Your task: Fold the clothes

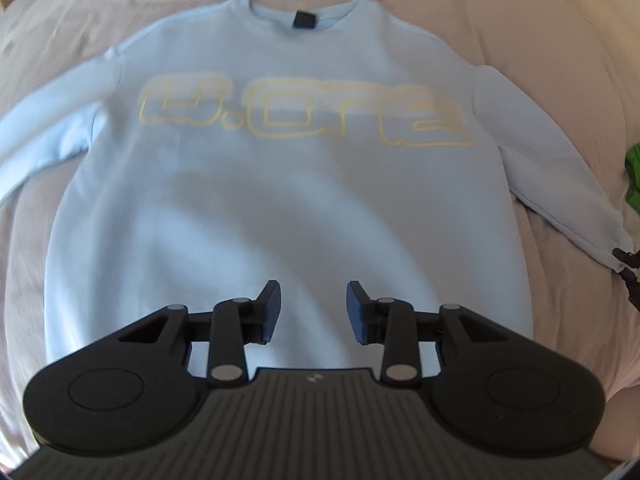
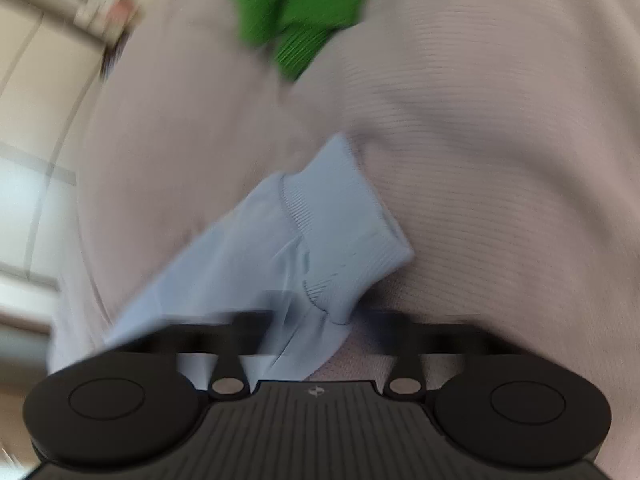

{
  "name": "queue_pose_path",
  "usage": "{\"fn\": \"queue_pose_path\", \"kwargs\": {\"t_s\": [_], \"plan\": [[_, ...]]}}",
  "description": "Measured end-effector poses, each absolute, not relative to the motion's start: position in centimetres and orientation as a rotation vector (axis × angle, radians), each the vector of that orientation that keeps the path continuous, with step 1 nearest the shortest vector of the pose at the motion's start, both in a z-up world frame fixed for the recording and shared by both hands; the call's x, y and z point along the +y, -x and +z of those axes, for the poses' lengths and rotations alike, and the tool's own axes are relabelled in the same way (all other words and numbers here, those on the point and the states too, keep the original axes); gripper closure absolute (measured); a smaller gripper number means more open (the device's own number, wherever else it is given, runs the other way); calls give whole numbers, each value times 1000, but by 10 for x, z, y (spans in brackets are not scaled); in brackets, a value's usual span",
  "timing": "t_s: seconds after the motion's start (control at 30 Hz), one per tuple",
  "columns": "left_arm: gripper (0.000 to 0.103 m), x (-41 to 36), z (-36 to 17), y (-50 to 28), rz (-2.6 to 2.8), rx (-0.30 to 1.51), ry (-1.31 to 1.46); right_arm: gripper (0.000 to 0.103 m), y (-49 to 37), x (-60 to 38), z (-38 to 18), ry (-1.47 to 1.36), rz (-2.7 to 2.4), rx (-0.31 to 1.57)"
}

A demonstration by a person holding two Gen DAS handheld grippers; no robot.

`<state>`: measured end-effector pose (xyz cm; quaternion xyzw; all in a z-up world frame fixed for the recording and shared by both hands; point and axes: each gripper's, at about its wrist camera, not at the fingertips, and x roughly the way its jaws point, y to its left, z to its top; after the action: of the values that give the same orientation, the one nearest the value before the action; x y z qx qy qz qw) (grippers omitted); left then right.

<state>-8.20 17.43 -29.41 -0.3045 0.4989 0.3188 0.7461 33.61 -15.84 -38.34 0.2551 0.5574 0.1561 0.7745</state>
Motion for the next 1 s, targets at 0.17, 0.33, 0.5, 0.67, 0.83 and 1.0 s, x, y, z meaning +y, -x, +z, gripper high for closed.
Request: {"fn": "queue_pose_path", "kwargs": {"t_s": [0.17,0.33,0.5,0.67,0.83,1.0], "plan": [[72,178,-284,112,682,1060,719,87,-343,-170,-322,-383,432,1008],[72,184,-302,143,719,1132,773,69,-358,-163,-380,-241,307,1251],[60,197,-292,203,776,1145,772,30,-307,-155,-344,-347,329,1150],[59,223,-299,272,884,1173,806,30,-201,-138,-347,-435,600,1373],[49,251,-324,310,874,1087,970,30,-112,-121,-382,-441,657,1551],[90,254,-363,308,757,1063,1100,40,-96,-116,-408,-579,585,1534]]}}
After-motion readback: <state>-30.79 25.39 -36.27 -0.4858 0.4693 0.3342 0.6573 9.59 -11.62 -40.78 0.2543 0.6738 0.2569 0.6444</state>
